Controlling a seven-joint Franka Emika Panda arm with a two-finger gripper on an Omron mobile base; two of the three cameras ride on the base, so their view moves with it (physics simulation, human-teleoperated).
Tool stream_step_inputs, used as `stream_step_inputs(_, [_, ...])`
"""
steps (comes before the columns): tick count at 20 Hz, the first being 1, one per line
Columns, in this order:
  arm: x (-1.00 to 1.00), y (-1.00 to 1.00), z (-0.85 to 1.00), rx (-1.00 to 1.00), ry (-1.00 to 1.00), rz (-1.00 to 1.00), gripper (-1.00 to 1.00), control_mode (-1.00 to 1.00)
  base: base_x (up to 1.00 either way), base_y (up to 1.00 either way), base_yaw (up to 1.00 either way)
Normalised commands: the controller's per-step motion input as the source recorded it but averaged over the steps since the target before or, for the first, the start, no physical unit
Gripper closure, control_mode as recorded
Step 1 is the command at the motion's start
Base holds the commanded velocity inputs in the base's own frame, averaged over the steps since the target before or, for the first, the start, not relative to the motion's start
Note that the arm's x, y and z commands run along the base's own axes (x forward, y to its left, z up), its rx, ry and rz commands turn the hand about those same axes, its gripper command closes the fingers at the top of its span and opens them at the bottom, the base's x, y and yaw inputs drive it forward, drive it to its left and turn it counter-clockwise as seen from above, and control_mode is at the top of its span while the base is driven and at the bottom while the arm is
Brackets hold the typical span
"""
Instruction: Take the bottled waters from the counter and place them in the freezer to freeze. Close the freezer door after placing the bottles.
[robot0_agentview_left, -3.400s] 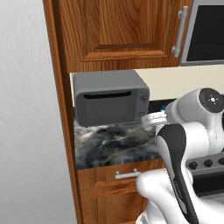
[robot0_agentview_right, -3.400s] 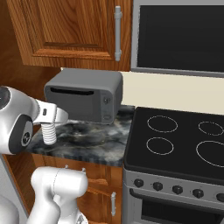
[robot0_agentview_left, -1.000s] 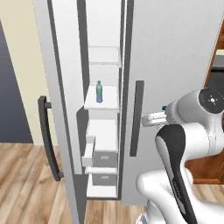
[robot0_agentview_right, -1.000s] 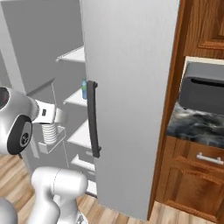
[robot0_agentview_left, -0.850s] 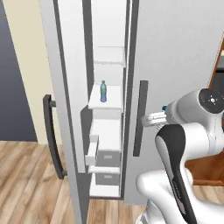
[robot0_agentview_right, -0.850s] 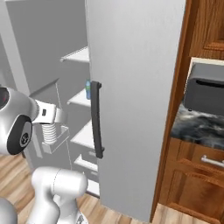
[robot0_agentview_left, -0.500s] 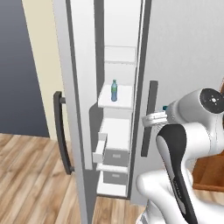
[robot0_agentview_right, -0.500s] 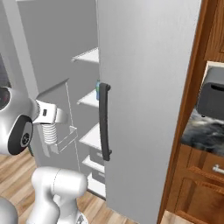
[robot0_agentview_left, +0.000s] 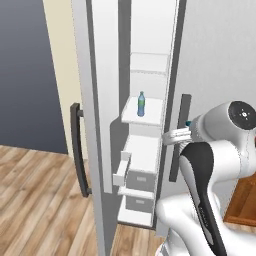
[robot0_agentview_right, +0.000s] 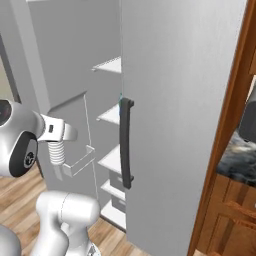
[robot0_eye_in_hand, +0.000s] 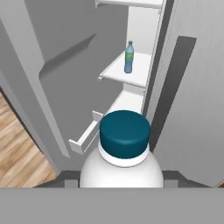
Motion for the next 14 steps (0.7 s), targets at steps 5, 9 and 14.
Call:
stream_step_inputs(5, [0.00, 0.00, 0.00, 0.00, 0.00, 0.00, 1.00, 1.00, 0.40, 0.19, 0.00])
stream_step_inputs(9, [0.00, 0.00, 0.00, 0.00, 0.00, 0.00, 1.00, 1.00, 0.42, 0.19, 0.00])
stream_step_inputs(14, [0.00, 0.00, 0.00, 0.00, 0.00, 0.00, 1.00, 1.00, 0.41, 0.19, 0.00])
